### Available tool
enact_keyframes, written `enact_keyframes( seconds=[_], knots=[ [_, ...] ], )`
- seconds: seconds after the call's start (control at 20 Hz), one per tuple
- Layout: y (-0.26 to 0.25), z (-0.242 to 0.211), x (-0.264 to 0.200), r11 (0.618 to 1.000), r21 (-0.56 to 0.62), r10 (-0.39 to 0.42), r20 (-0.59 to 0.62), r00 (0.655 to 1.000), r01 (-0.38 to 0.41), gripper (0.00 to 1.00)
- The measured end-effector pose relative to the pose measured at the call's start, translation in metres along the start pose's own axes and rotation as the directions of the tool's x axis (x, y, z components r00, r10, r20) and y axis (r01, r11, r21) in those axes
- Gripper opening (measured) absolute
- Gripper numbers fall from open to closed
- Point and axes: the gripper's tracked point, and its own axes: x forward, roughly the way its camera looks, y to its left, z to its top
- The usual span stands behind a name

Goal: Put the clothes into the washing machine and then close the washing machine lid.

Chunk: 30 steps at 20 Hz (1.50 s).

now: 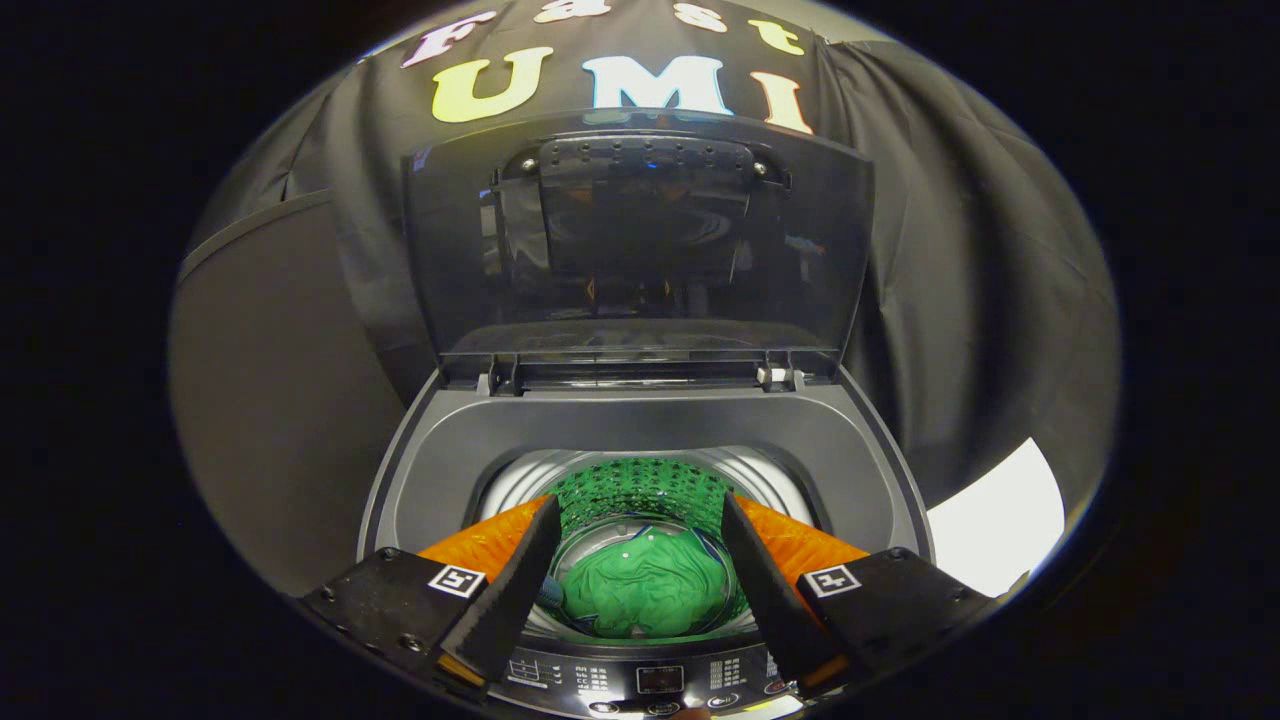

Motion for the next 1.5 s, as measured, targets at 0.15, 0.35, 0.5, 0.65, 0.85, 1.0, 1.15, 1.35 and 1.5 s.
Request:
enact_keyframes(
  seconds=[0.15, 0.35, 0.5, 0.65, 0.85, 1.0, 1.15, 1.35, 1.5],
  knots=[
    [0.000, 0.004, -0.003, 1.000, -0.010, 0.002, 0.011, 1.000, -0.002, 1.00],
    [0.005, 0.034, -0.016, 1.000, -0.014, 0.006, 0.088, 0.996, -0.005, 1.00],
    [0.002, 0.063, -0.027, 1.000, -0.018, -0.001, 0.145, 0.989, 0.004, 1.00],
    [0.002, 0.091, -0.036, 1.000, -0.007, 0.002, 0.189, 0.982, 0.000, 1.00],
    [0.002, 0.128, -0.051, 1.000, -0.006, 0.008, 0.256, 0.967, -0.007, 1.00],
    [0.003, 0.166, -0.063, 1.000, 0.011, 0.009, 0.347, 0.938, -0.013, 1.00],
    [0.007, 0.194, -0.068, 1.000, 0.002, 0.018, 0.418, 0.908, -0.021, 0.99],
    [0.010, 0.229, -0.061, 1.000, -0.011, 0.014, 0.507, 0.862, -0.010, 0.99],
    [0.012, 0.249, -0.041, 1.000, -0.015, 0.006, 0.547, 0.837, 0.003, 0.99]
  ],
)
